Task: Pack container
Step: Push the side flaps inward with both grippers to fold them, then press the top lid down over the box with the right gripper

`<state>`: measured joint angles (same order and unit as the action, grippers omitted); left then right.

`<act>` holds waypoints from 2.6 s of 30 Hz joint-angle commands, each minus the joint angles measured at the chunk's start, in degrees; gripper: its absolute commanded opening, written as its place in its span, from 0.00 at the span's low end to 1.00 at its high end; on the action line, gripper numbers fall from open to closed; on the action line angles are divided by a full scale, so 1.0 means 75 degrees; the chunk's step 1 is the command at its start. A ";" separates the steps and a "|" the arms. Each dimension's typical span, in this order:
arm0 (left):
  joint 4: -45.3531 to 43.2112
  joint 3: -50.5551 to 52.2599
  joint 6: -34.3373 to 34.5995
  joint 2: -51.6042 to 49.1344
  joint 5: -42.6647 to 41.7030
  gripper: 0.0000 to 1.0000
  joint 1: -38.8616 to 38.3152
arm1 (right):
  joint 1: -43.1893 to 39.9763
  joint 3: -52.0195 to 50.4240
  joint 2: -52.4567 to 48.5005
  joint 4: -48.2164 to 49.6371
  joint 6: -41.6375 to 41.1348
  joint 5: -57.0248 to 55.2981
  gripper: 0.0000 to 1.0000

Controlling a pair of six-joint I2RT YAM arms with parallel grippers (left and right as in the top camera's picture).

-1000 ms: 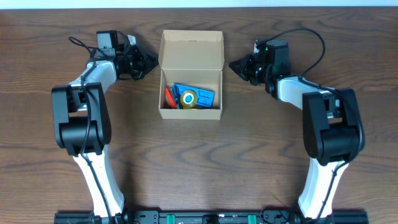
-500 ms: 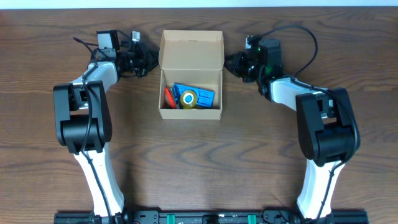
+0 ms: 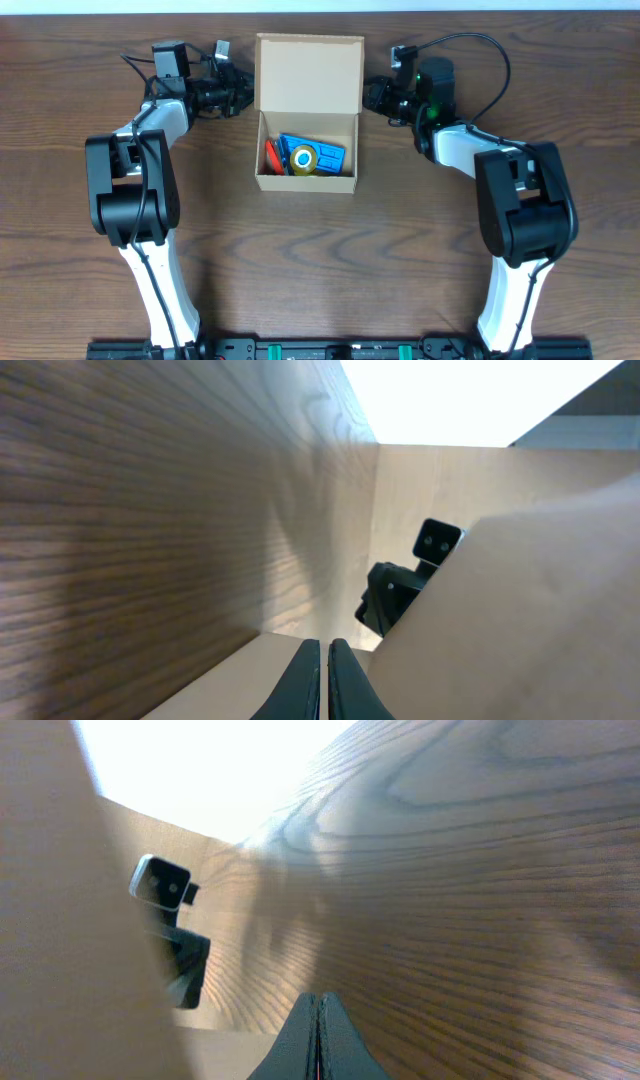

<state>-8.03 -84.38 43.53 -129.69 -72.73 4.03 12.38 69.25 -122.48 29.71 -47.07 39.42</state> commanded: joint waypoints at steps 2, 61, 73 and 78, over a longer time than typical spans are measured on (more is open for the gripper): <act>-0.0163 -0.0131 -0.0029 -0.0061 -0.0519 0.05 0.0017 | 0.0213 0.0423 -0.0044 0.0038 0.0347 0.0443 0.02; 1.1048 -0.3048 -0.2888 0.2623 0.8542 0.05 -0.0863 | 0.3529 0.1801 0.2433 -0.8632 0.2859 -0.4855 0.01; 1.1065 -0.3048 -0.2891 0.2623 0.8582 0.06 -0.0863 | 0.3800 0.1801 0.1577 -0.8842 0.2856 -0.4957 0.01; 1.1097 -0.3048 -0.2891 0.2623 0.8580 0.05 -0.0863 | 0.3943 0.1798 0.1408 -0.9055 0.2859 -0.5082 0.01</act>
<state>74.72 -106.24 21.19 -111.53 -9.63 -2.57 40.21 83.55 -108.64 -36.95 -26.46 1.10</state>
